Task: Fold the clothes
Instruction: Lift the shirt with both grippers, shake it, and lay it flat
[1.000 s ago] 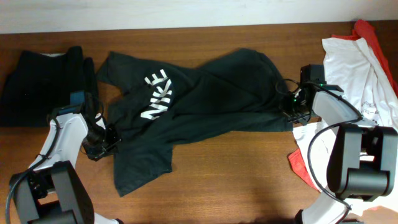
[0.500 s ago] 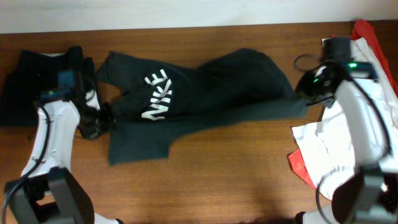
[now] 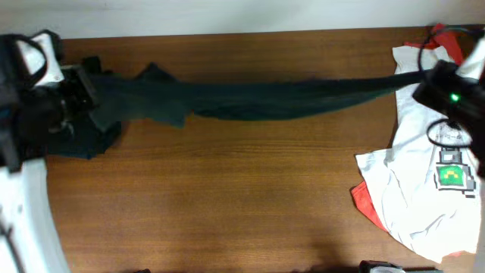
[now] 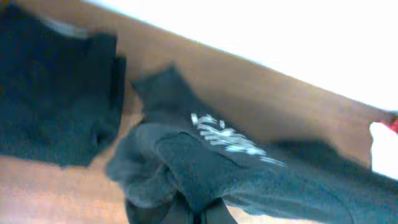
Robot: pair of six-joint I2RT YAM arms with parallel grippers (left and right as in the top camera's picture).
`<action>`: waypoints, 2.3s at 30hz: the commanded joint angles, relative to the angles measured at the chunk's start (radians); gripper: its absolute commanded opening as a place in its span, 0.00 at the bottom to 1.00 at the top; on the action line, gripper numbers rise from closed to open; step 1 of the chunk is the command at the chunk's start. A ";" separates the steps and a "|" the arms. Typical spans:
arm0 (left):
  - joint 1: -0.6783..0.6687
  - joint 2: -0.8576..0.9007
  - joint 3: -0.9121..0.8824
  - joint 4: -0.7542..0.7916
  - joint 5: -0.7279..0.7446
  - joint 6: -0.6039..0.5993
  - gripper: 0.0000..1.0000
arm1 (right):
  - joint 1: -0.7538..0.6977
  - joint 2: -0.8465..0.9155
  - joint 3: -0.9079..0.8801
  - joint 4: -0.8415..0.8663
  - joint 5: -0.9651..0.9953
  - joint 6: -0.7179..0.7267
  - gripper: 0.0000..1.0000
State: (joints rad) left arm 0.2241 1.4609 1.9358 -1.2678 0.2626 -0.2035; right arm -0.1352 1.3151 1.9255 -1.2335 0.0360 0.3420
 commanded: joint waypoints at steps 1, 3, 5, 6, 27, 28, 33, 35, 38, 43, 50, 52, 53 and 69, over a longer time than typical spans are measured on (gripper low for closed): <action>0.008 -0.137 0.043 0.084 -0.050 0.019 0.00 | -0.012 -0.102 0.051 0.042 0.147 -0.020 0.04; 0.008 -0.182 0.043 0.134 -0.098 0.019 0.00 | -0.012 -0.143 0.051 0.093 0.163 -0.026 0.04; 0.008 -0.209 0.043 0.178 -0.106 0.019 0.00 | -0.012 -0.162 0.051 0.131 0.162 -0.033 0.04; 0.008 -0.212 0.043 0.193 -0.102 0.019 0.00 | -0.012 -0.163 0.051 0.140 0.158 -0.041 0.04; -0.110 0.386 0.054 0.613 -0.047 0.007 0.00 | -0.012 0.461 0.051 0.410 -0.138 -0.076 0.04; -0.110 0.395 0.061 0.634 -0.044 0.007 0.00 | -0.012 0.461 0.051 0.445 -0.138 -0.071 0.04; -0.101 0.409 0.211 0.785 -0.055 0.007 0.00 | -0.012 0.453 0.249 0.543 -0.112 -0.047 0.04; -0.090 0.409 0.314 0.812 -0.069 0.007 0.00 | -0.019 0.453 0.381 0.528 -0.061 -0.050 0.04; -0.063 0.409 0.492 0.810 -0.076 0.007 0.00 | -0.046 0.453 0.534 0.491 0.007 -0.058 0.04; -0.036 0.409 0.635 0.547 -0.019 0.008 0.00 | -0.101 0.460 0.597 0.251 0.021 -0.058 0.04; -0.094 0.512 0.552 -0.089 0.010 0.023 0.00 | -0.101 0.591 0.568 -0.221 0.022 -0.084 0.04; -0.106 0.573 0.500 -0.210 -0.035 0.024 0.00 | -0.101 0.662 0.547 -0.338 0.021 -0.102 0.04; -0.106 0.607 0.466 -0.257 -0.047 0.038 0.00 | -0.101 0.690 0.536 -0.379 0.022 -0.103 0.04; -0.117 0.734 -0.192 -0.372 -0.065 0.190 0.00 | -0.116 0.782 -0.074 -0.458 0.017 -0.125 0.04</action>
State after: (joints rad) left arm 0.1066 2.2097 1.8278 -1.6283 0.2276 -0.0574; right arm -0.2420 2.1254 1.9282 -1.6928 0.0299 0.2241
